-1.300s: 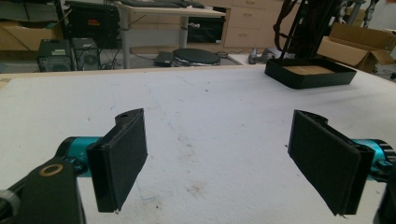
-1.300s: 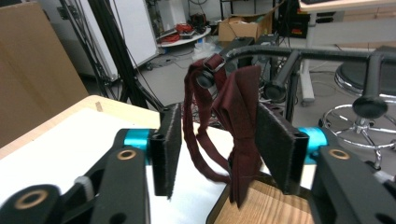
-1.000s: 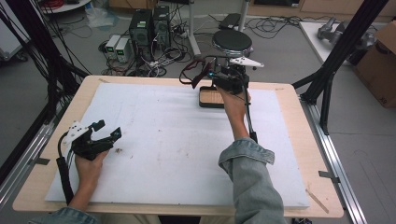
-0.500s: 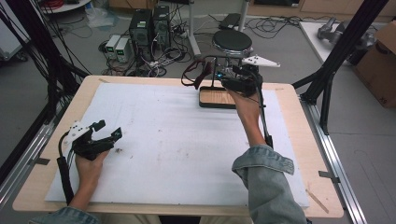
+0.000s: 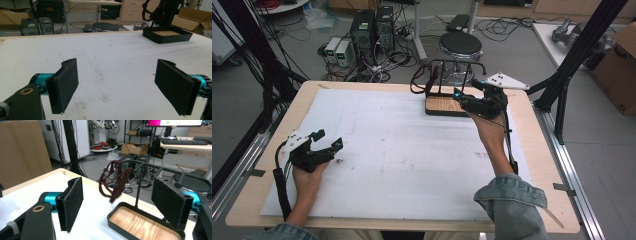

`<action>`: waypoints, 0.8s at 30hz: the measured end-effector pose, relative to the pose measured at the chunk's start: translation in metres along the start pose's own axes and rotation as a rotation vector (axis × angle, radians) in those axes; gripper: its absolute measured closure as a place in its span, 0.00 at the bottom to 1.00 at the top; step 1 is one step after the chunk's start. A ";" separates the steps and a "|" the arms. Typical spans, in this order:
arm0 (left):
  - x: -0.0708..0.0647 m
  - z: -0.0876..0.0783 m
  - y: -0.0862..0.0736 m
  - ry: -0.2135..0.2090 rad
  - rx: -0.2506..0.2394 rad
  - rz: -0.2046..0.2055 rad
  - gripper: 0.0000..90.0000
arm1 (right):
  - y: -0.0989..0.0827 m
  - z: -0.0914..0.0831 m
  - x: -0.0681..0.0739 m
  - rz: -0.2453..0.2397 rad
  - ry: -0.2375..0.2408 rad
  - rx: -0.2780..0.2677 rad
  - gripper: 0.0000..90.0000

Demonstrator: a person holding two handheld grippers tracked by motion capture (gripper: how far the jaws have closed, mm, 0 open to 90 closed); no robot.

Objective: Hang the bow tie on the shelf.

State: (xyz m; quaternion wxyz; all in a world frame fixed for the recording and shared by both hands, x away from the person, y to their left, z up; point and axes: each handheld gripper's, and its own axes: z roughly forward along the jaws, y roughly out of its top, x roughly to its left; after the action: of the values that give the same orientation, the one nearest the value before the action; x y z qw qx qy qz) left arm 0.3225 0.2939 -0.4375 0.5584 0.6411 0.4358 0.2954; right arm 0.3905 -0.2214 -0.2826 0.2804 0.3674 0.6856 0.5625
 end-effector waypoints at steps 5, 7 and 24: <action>0.000 0.000 0.000 0.003 0.000 -0.004 0.22 | -0.011 -0.021 0.004 -0.001 -0.004 -0.023 0.26; 0.000 0.000 0.000 0.004 0.000 -0.003 0.22 | -0.016 -0.029 0.007 -0.010 -0.005 -0.037 0.25; 0.000 0.000 0.000 0.006 0.003 -0.003 0.21 | -0.100 -0.069 0.018 0.042 -0.027 -0.081 0.20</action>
State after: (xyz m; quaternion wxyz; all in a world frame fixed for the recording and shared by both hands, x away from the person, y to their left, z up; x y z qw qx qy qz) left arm 0.3227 0.2941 -0.4375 0.5566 0.6405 0.4388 0.2956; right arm 0.3062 -0.2555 -0.3655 0.2926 0.3776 0.6505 0.5904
